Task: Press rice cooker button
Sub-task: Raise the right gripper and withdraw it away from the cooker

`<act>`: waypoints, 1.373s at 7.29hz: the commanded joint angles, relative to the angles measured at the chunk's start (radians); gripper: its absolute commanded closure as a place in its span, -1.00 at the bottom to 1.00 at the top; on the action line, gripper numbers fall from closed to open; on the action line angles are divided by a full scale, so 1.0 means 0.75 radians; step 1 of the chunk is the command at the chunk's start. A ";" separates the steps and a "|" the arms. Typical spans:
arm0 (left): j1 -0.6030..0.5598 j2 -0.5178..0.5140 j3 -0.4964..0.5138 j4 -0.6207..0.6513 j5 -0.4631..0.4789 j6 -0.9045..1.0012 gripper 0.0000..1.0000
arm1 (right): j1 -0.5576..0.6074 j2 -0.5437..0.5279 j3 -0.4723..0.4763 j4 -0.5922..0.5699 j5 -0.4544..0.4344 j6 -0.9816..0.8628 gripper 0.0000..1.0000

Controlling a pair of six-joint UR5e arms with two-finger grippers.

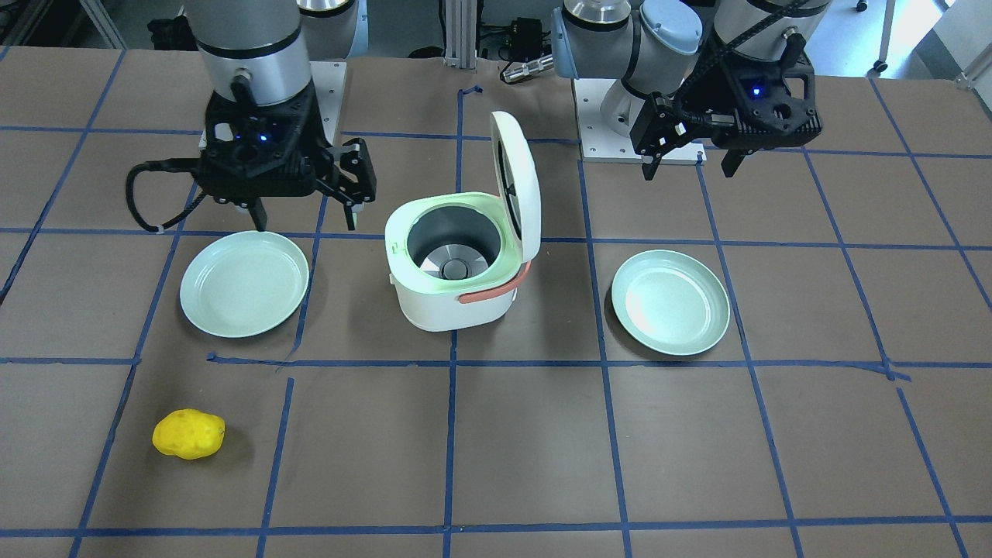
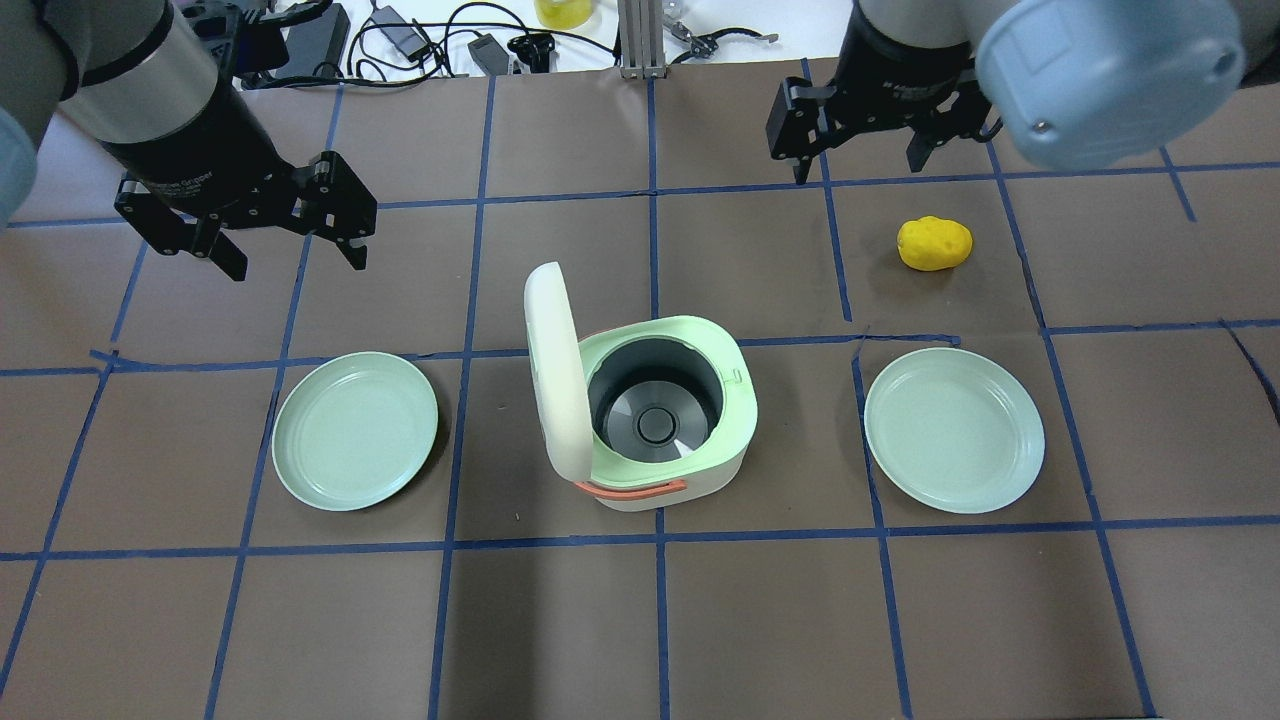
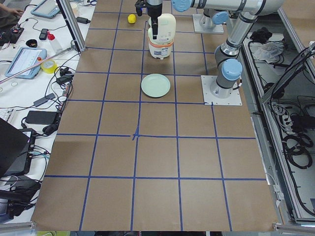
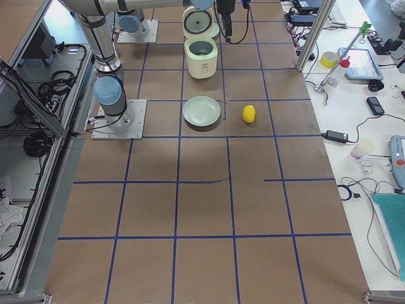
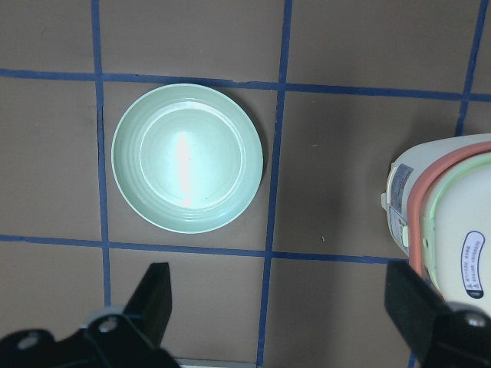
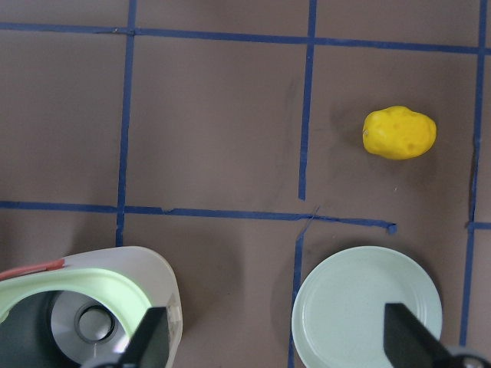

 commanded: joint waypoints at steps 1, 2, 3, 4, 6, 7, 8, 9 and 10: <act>0.000 0.000 0.000 0.000 0.000 0.000 -1.00 | -0.116 -0.002 -0.056 0.007 0.038 -0.056 -1.00; 0.000 0.000 0.000 0.000 0.000 0.000 -1.00 | -0.137 -0.006 -0.059 0.007 0.042 -0.056 -1.00; 0.000 0.000 0.000 0.000 0.000 0.000 -1.00 | -0.135 -0.008 -0.059 0.009 0.036 -0.056 -1.00; 0.000 0.000 0.000 0.000 0.000 0.000 -1.00 | -0.135 -0.008 -0.057 0.013 0.036 -0.056 -1.00; 0.000 0.000 0.000 0.000 0.000 0.000 -1.00 | -0.135 -0.008 -0.057 0.011 0.038 -0.054 -1.00; 0.000 0.000 0.000 0.000 0.000 0.000 -1.00 | -0.135 -0.008 -0.057 0.011 0.038 -0.054 -1.00; 0.000 0.000 0.000 0.000 0.000 0.000 -1.00 | -0.135 -0.008 -0.059 0.009 0.040 -0.056 -1.00; 0.000 0.000 0.000 0.000 0.000 0.000 -1.00 | -0.133 -0.010 -0.059 0.011 0.040 -0.054 -1.00; 0.000 0.000 0.000 0.000 0.000 -0.002 -1.00 | -0.133 -0.010 -0.059 0.011 0.040 -0.054 -1.00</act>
